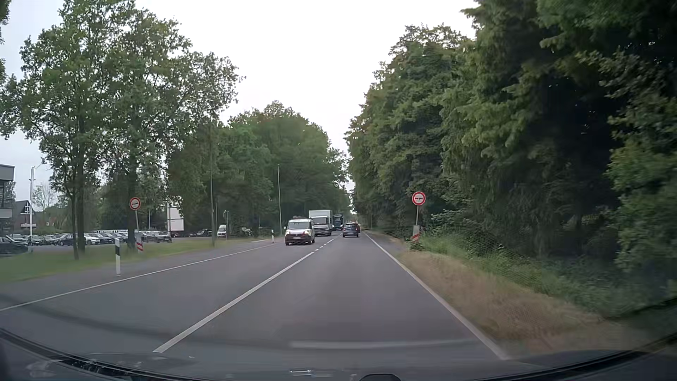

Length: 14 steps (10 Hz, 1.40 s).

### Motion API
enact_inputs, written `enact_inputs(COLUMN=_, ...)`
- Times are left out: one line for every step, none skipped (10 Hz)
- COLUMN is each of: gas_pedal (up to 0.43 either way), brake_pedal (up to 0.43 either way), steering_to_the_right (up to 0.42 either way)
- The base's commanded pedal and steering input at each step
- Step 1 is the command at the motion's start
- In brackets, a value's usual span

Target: Follow the waypoints while adhering to traffic rules and regulations

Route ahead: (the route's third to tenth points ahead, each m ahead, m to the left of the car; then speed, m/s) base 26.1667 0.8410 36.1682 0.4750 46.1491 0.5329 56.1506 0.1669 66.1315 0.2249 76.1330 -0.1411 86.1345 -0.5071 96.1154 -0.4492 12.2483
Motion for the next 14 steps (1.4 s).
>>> enact_inputs(gas_pedal=0.169, brake_pedal=0.0, steering_to_the_right=0.001)
enact_inputs(gas_pedal=0.169, brake_pedal=0.0, steering_to_the_right=0.002)
enact_inputs(gas_pedal=0.169, brake_pedal=0.0, steering_to_the_right=0.004)
enact_inputs(gas_pedal=0.169, brake_pedal=0.0, steering_to_the_right=0.005)
enact_inputs(gas_pedal=0.169, brake_pedal=0.0, steering_to_the_right=0.004)
enact_inputs(gas_pedal=0.169, brake_pedal=0.0, steering_to_the_right=0.004)
enact_inputs(gas_pedal=0.169, brake_pedal=0.0, steering_to_the_right=0.004)
enact_inputs(gas_pedal=0.169, brake_pedal=0.0, steering_to_the_right=0.004)
enact_inputs(gas_pedal=0.169, brake_pedal=0.0, steering_to_the_right=0.002)
enact_inputs(gas_pedal=0.169, brake_pedal=0.0, steering_to_the_right=0.002)
enact_inputs(gas_pedal=0.169, brake_pedal=0.0, steering_to_the_right=0.002)
enact_inputs(gas_pedal=0.169, brake_pedal=0.0, steering_to_the_right=0.002)
enact_inputs(gas_pedal=0.169, brake_pedal=0.0, steering_to_the_right=0.001)
enact_inputs(gas_pedal=0.169, brake_pedal=0.0, steering_to_the_right=0.001)
